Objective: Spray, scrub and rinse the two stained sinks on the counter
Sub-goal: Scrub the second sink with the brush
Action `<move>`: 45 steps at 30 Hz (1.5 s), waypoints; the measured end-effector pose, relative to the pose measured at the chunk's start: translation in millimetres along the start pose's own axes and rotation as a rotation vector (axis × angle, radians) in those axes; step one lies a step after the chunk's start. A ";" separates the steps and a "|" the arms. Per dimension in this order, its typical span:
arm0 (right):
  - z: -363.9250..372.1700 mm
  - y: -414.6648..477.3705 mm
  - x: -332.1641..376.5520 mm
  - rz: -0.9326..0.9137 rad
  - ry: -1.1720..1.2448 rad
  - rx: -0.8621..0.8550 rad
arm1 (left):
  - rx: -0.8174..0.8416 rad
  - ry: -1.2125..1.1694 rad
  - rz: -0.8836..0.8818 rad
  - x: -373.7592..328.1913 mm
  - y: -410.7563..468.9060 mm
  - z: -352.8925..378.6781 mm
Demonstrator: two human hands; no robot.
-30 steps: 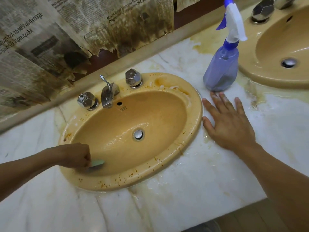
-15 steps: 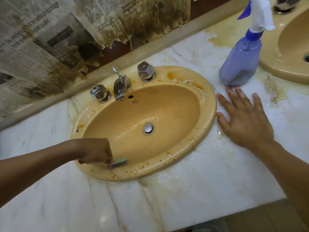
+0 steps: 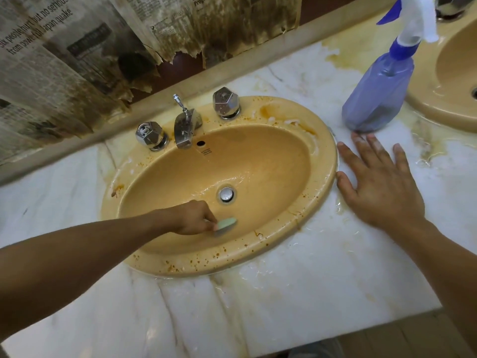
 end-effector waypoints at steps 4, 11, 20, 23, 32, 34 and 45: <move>0.8 -0.7 -0.5 -0.004 0.001 0.000 | 0.155 0.235 0.004 25.8 -15.4 -7.4; 1.2 -0.8 -2.3 -0.005 0.012 0.002 | -0.203 0.674 -0.158 70.6 -16.7 -54.4; 1.0 -1.3 -1.2 -0.001 0.014 0.028 | -0.290 1.022 -0.299 62.6 -62.6 -88.0; 0.6 -2.1 -1.8 -0.001 0.024 0.033 | -0.352 0.985 -0.277 34.4 -38.6 -102.9; -1.7 -2.2 0.8 -0.014 0.080 0.044 | -0.433 0.601 -0.370 51.4 -53.2 -74.3; -4.1 1.0 -2.7 0.025 0.205 0.055 | -0.601 0.216 -0.338 37.0 -50.7 -72.8; -87.9 18.3 141.1 0.214 0.975 0.212 | -0.946 -1.049 0.003 -74.1 -86.2 -85.5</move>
Point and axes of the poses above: each hand's wrist, its own y-axis towards the middle knuckle, its own z-axis out of the palm, x = y × z, the point moved 8 cm from there along y, towards the middle knuckle, and after that the axes turned 4 degrees about z, right-handed, at the moved point
